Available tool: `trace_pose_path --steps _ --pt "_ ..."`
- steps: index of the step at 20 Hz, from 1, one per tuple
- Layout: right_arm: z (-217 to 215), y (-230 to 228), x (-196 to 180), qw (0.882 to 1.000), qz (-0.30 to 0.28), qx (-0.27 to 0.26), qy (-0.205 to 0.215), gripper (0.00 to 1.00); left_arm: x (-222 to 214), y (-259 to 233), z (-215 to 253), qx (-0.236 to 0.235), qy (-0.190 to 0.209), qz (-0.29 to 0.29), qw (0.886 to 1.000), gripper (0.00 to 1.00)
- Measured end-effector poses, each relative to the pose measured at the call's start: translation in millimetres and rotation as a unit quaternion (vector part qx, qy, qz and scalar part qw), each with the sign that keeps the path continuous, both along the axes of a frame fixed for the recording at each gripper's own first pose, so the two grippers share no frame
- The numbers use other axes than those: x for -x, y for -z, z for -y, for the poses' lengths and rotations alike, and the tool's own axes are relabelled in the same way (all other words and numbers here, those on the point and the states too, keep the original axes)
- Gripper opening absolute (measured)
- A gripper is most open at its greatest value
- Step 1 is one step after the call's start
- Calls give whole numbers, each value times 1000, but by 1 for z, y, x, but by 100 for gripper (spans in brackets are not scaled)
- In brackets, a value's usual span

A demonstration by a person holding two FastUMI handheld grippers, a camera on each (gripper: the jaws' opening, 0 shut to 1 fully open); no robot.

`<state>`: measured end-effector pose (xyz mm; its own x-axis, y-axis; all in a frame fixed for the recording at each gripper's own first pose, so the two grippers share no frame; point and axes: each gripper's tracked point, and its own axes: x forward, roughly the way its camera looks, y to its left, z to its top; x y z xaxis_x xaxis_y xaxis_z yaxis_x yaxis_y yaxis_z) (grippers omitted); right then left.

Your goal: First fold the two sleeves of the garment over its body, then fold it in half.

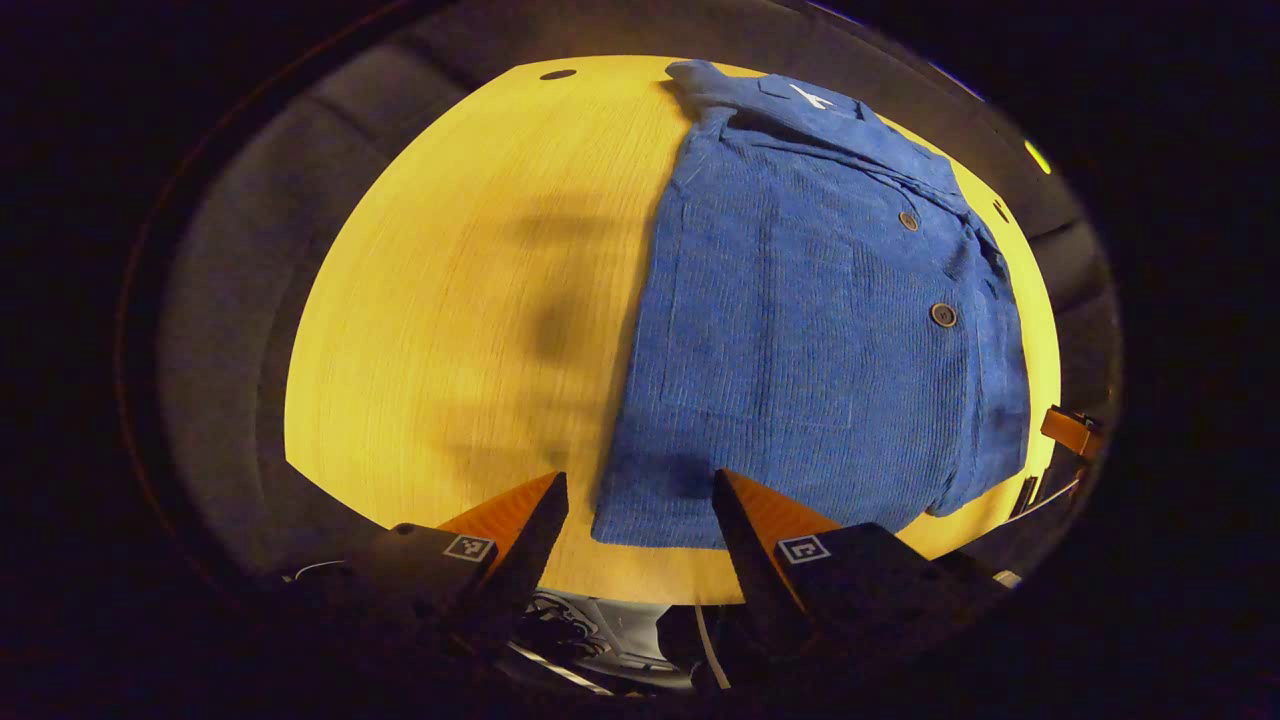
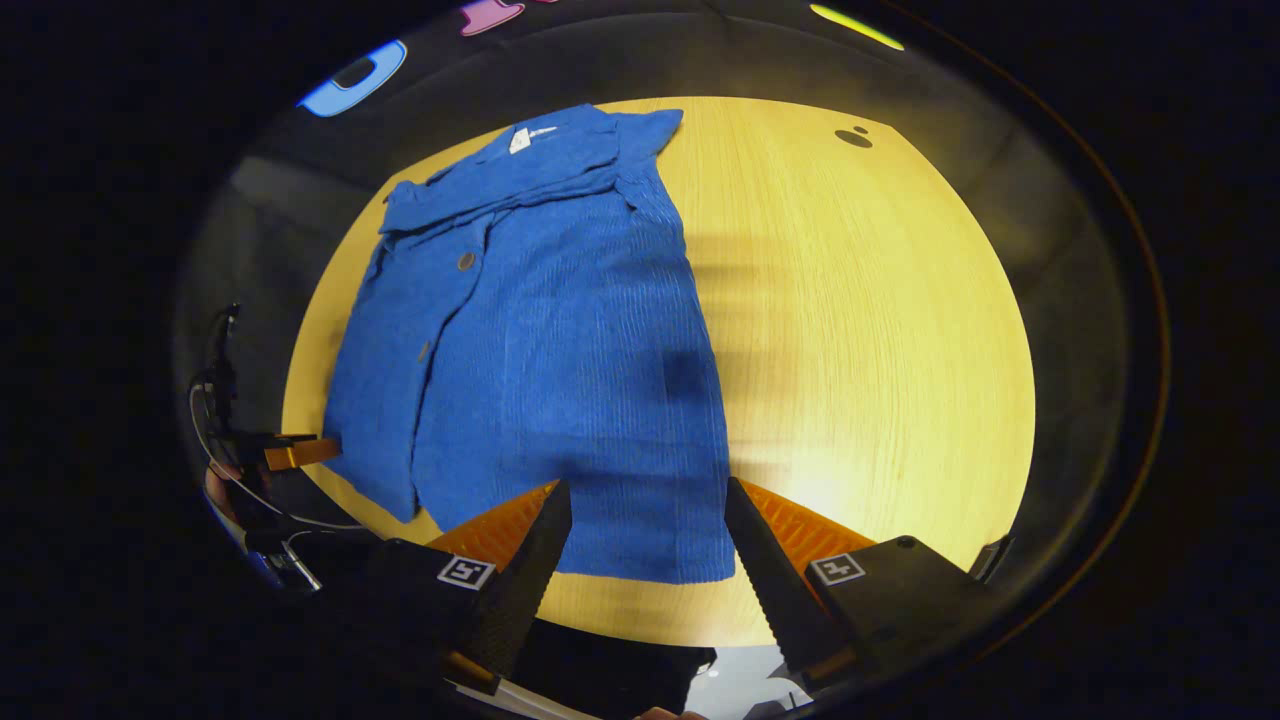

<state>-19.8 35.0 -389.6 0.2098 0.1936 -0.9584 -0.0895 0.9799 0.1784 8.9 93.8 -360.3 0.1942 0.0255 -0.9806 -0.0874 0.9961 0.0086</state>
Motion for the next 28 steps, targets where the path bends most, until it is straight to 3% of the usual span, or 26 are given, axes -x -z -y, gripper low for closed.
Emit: trace_pose_path --steps 6,10,14,17,18,19,22,23,24,25,26,28 --pt "18 29 18 999 -30 45 -6 99 4 11 3 -1 4 -13 1000 86" --pt "20 43 29 997 -64 47 0 99 3 12 5 1 1 -17 1000 85" --pt "22 46 31 995 -65 75 -15 98 4 12 5 -2 3 -24 1000 86" --pt "17 45 35 993 -86 76 1 97 5 12 6 -3 5 -14 1000 85" --pt "15 44 34 993 -90 75 4 87 5 12 9 -2 6 -12 1000 85" --pt "12 45 35 993 -93 69 2 80 7 15 13 0 8 -8 1000 70" --pt "-22 43 42 993 -113 -1 23 8 5 15 30 7 42 -4 999 24" --pt "-30 41 47 992 -126 -22 15 7 -2 17 33 13 54 4 998 8" --pt "-33 39 45 992 -122 -30 25 7 -2 17 33 22 42 -4 999 1" --pt "-34 43 43 992 -118 -34 32 7 -1 12 38 55 26 4 998 0" --pt "-33 37 40 992 -114 -40 34 0 0 4 45 91 8 6 996 0" --pt "-35 20 31 991 -106 -65 55 1 0 -12 50 140 -16 25 990 0"
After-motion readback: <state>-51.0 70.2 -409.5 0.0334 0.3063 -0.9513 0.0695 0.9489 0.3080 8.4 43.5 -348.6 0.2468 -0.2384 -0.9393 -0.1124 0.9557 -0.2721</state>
